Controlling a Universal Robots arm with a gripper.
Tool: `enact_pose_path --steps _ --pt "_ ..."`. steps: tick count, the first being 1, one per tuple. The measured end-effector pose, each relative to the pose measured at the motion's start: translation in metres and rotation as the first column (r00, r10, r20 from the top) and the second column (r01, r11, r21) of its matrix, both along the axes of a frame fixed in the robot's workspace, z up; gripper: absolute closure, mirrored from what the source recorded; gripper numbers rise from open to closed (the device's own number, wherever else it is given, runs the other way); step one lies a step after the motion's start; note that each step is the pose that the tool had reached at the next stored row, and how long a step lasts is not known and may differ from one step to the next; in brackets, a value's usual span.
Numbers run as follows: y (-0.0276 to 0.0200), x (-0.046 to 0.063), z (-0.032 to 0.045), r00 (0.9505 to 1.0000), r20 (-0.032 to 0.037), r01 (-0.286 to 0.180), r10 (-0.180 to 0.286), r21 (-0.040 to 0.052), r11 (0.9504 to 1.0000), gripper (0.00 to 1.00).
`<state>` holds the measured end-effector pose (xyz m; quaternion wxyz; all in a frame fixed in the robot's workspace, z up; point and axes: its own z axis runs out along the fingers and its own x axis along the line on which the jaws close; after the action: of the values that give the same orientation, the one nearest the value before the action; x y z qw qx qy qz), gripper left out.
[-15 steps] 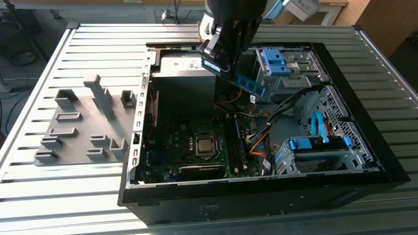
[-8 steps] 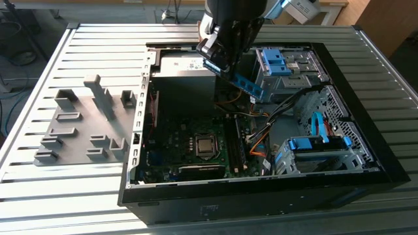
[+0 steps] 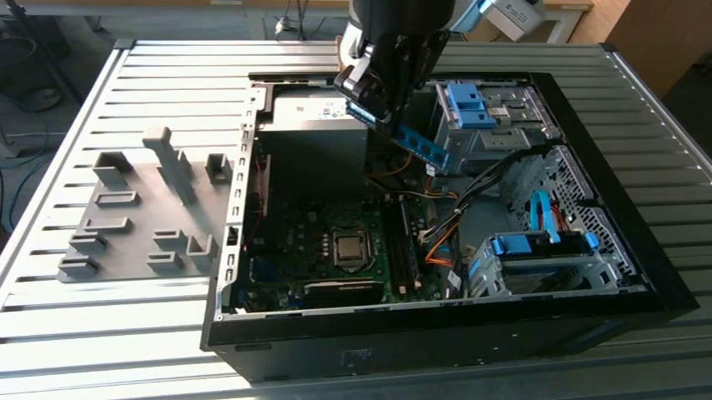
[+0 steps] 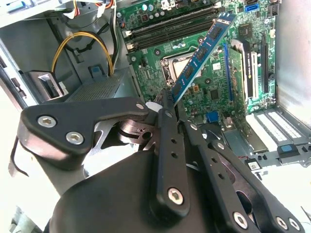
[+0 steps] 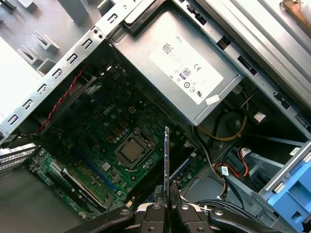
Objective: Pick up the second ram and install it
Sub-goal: 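Insert the second ram into the second slot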
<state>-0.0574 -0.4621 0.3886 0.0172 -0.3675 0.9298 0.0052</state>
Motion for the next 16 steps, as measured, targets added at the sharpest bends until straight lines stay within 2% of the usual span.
enact_pose_path --steps 9,13,16 --pt "0.0 0.0 0.0 0.9998 0.0 0.021 -0.021 0.0 0.9998 0.86" --pt "0.0 0.0 -0.0002 0.9977 0.0 0.068 -0.068 0.0 0.9977 0.86" --pt "0.0 0.0 -0.0005 0.9928 0.0 0.12 -0.12 0.0001 0.9928 0.86"
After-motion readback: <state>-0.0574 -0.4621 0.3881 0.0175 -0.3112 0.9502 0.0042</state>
